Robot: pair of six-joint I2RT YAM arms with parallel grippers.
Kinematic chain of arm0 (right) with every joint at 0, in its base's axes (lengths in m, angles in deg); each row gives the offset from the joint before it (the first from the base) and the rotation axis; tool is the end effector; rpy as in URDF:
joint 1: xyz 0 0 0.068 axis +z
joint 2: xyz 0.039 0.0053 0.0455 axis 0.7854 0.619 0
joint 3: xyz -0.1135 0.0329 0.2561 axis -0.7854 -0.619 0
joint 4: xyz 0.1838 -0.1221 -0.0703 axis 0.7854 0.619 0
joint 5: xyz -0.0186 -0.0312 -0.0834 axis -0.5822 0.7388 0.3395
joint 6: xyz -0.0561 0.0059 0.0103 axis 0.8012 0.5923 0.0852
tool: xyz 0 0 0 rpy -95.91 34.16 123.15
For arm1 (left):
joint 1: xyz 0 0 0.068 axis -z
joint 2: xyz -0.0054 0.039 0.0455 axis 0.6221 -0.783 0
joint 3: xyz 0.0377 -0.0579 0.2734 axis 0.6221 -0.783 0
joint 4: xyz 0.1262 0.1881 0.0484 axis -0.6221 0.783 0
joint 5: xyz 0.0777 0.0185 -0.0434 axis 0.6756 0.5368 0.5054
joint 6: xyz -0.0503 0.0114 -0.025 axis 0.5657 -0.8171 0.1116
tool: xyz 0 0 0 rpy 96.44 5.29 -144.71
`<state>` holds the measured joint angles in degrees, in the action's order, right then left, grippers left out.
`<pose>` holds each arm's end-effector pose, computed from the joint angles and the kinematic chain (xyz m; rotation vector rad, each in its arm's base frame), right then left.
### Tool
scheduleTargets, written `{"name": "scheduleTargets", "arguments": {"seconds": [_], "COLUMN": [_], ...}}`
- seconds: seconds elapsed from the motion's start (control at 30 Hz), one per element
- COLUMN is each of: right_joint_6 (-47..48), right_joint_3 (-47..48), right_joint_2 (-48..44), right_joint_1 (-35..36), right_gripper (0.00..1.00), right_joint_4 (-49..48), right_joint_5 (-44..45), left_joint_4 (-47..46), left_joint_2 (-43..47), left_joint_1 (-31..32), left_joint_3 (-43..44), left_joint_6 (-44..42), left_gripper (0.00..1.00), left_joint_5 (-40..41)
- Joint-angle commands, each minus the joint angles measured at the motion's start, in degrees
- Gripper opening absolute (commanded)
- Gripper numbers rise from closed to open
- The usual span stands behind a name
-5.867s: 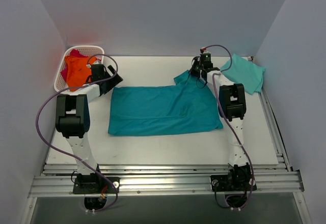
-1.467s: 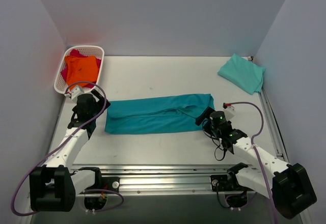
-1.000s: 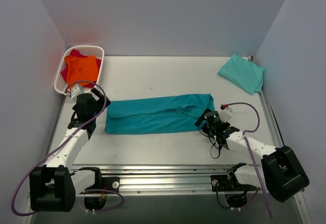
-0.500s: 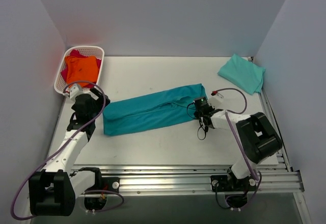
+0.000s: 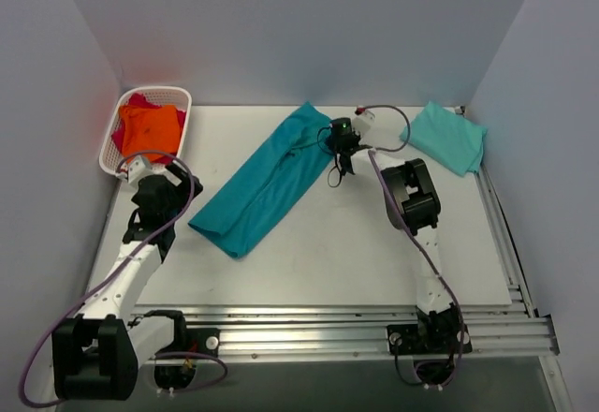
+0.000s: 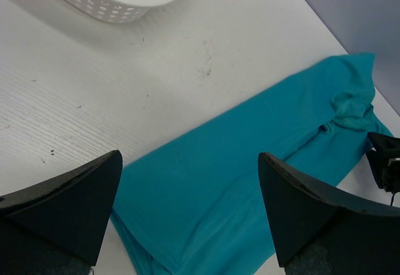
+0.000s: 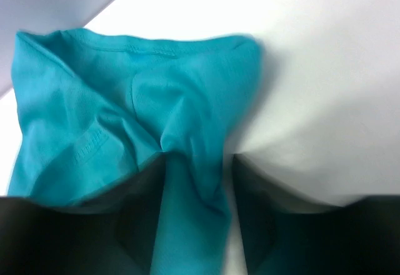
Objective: Fold and stack the t-shirts
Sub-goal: Rotate the tshirt 90 degrees
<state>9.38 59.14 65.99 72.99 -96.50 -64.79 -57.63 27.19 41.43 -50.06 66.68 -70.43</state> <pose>0.4896 0.1753 0.1720 0.6215 1.8230 0.4444 0.2103 -0.0023 0.2666 -0.7877 1.8449 -0.2859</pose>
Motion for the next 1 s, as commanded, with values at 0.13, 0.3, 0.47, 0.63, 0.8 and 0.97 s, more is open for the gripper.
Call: {"name": "scheduleTargets", "arguments": {"seconds": [0.13, 0.3, 0.47, 0.63, 0.8, 0.97], "right_joint_6": [10.56, 8.48, 1.87, -4.46, -10.27, -11.23], "right_joint_3": [4.79, -13.12, -32.29, -43.65, -45.33, -39.98], "right_joint_2": [-7.08, -26.14, -42.3, -43.58, -39.45, -31.71], "right_joint_1": [1.88, 4.07, 11.88, 25.94, 36.23, 40.73], "right_gripper": [1.0, 1.0, 1.0, 1.0, 1.0, 1.0], "right_joint_4": [0.1, 0.45, -1.04, -1.48, -4.73, -4.91], "right_joint_5": [-1.04, 7.49, 8.29, 4.87, 2.67, 1.18], "left_joint_4": [-2.08, -2.52, -3.58, -4.19, -3.4, -2.26], "left_joint_2": [2.74, 1.69, 0.54, 0.45, 1.07, 2.83], "left_joint_1": [0.29, 0.38, 0.55, 0.82, 0.91, 0.99], "left_joint_3": [-0.15, 0.02, -0.15, -0.5, -0.42, -1.12], "left_joint_6": [-0.91, -0.83, -0.74, -0.56, -0.65, -0.82], "left_gripper": [0.99, 0.99, 0.99, 1.0, 1.0, 1.0], "left_joint_5": [1.13, 0.6, 0.78, 0.08, 0.51, 1.13]}}
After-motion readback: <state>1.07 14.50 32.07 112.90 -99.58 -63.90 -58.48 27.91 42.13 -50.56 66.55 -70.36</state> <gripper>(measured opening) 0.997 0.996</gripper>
